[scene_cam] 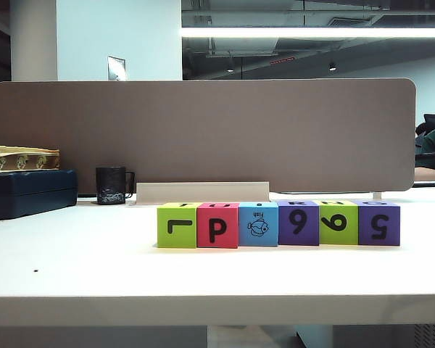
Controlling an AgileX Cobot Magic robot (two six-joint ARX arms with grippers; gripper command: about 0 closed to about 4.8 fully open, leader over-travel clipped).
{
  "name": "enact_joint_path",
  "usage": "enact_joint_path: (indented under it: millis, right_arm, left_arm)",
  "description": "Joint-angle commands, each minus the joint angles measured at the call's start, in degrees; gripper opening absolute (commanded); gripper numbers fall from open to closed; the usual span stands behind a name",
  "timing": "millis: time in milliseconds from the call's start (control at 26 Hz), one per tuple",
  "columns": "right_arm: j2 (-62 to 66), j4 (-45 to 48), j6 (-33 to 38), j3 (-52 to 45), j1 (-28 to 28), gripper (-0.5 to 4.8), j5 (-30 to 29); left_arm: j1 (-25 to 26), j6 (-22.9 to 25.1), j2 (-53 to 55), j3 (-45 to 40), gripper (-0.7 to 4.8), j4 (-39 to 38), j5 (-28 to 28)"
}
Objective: Select the appropriate blocks from the scattered letter blocks on the table and arrange them in a row to spell out "TURING".
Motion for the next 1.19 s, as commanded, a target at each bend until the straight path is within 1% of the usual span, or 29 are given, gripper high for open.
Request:
enact_joint_path:
  millis: [38, 307, 576, 653, 1191]
  right_arm:
    - [-0.8, 1.5, -0.1, -0.8, 0.0, -0.01, 1.5]
    - [-3.1, 1.9, -0.1, -3.9, 0.0, -0.01, 1.5]
    - [-4.2, 1.2, -0.1, -5.0, 0.0, -0.01, 1.7]
    - [-4.4, 0.7, -0.1, -5.0, -0.1, -0.01, 2.7]
    - [-4.8, -12.1, -0.1, -5.0, 0.0, -0.01, 3.2]
  left_arm:
    - [0.0, 0.0, 0.0, -0.2, -0.05, 0.3, 0.2]
    - [0.0, 0.0, 0.0, -0.2, -0.05, 0.3, 0.2]
    - [0.0, 0.0, 0.0, -0.2, -0.05, 0.3, 0.2]
    - [0.0, 0.0, 0.0, -0.2, -0.05, 0.3, 0.2]
    - [0.0, 0.0, 0.0, -0.2, -0.05, 0.2, 0.2]
